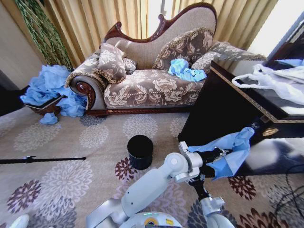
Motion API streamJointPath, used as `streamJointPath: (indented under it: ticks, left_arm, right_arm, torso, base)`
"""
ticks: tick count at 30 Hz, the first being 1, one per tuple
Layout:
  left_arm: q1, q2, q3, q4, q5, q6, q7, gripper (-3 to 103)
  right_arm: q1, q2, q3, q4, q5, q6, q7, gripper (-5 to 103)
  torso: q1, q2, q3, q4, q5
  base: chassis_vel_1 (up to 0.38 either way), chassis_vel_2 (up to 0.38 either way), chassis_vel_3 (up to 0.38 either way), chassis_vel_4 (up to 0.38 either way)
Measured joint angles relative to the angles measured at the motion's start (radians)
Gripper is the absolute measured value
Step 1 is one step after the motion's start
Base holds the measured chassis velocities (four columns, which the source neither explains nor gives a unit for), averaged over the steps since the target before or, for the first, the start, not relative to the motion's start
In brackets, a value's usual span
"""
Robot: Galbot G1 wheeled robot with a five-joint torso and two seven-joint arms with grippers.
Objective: Place a garbage bag over the trash bin.
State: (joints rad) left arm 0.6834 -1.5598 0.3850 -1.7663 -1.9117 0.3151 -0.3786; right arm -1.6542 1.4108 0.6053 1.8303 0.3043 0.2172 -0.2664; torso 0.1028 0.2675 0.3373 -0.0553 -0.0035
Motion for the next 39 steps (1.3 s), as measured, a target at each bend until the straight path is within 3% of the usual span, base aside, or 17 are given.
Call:
streamJointPath:
  ticks: [2, 4, 9, 16, 18, 22, 25, 29, 39]
  left_arm:
    - [0.003, 0.007, -0.003, -0.001, 0.000, 0.009, 0.021, -3]
    - [0.008, 0.014, -0.005, -0.001, 0.001, 0.015, 0.052, 7]
    - [0.012, 0.011, -0.008, 0.006, 0.001, 0.015, 0.080, 18]
    - [-0.001, -0.047, -0.013, 0.079, 0.011, 0.015, 0.113, 51]
    - [-0.002, -0.048, -0.013, 0.085, 0.015, 0.015, 0.114, 51]
    - [-0.001, -0.048, -0.015, 0.097, 0.024, 0.014, 0.119, 72]
    - [0.000, -0.048, -0.015, 0.097, 0.027, 0.014, 0.127, 77]
    - [0.007, -0.048, -0.011, 0.084, 0.041, 0.016, 0.148, 93]
    - [0.034, -0.027, -0.008, 0.050, 0.062, 0.020, 0.171, 95]
  right_arm:
    - [0.001, 0.001, -0.001, -0.001, -0.002, 0.000, -0.001, 100]
    - [0.000, 0.004, -0.001, -0.006, -0.008, 0.000, -0.005, 100]
    - [-0.006, 0.006, -0.002, -0.010, -0.013, 0.003, -0.009, 100]
    - [-0.008, 0.004, -0.005, -0.009, -0.021, 0.003, -0.011, 100]
    - [-0.008, 0.004, -0.006, -0.009, -0.024, 0.003, -0.012, 100]
    - [-0.014, 0.007, -0.007, -0.009, -0.030, 0.006, -0.014, 100]
    - [-0.017, 0.007, -0.006, -0.010, -0.032, 0.008, -0.015, 100]
    - [-0.017, 0.007, -0.006, -0.012, -0.032, 0.008, -0.015, 100]
    - [-0.004, 0.007, -0.012, -0.021, -0.036, 0.008, -0.015, 100]
  torso:
    - [0.000, 0.000, 0.000, 0.0002, 0.0000]
    - [0.000, 0.000, 0.000, 0.0001, 0.0000]
    - [0.000, 0.000, 0.000, 0.0001, 0.0000]
    - [0.000, 0.000, 0.000, -0.0001, 0.0000]
    - [0.000, 0.000, 0.000, 0.0000, 0.0001]
    - [0.000, 0.000, 0.000, 0.0001, 0.0001]
    - [0.000, 0.000, 0.000, 0.0000, 0.0001]
    - [0.000, 0.000, 0.000, 0.0000, 0.0001]
    - [0.000, 0.000, 0.000, 0.0002, 0.0000]
  base:
    - [0.000, 0.000, 0.000, 0.000]
    - [0.000, 0.000, 0.000, 0.000]
    - [0.000, 0.000, 0.000, 0.000]
    - [0.000, 0.000, 0.000, 0.000]
    - [0.000, 0.000, 0.000, 0.000]
    - [0.000, 0.000, 0.000, 0.000]
    - [0.000, 0.000, 0.000, 0.000]
    - [0.000, 0.000, 0.000, 0.000]
    - [0.000, 0.000, 0.000, 0.000]
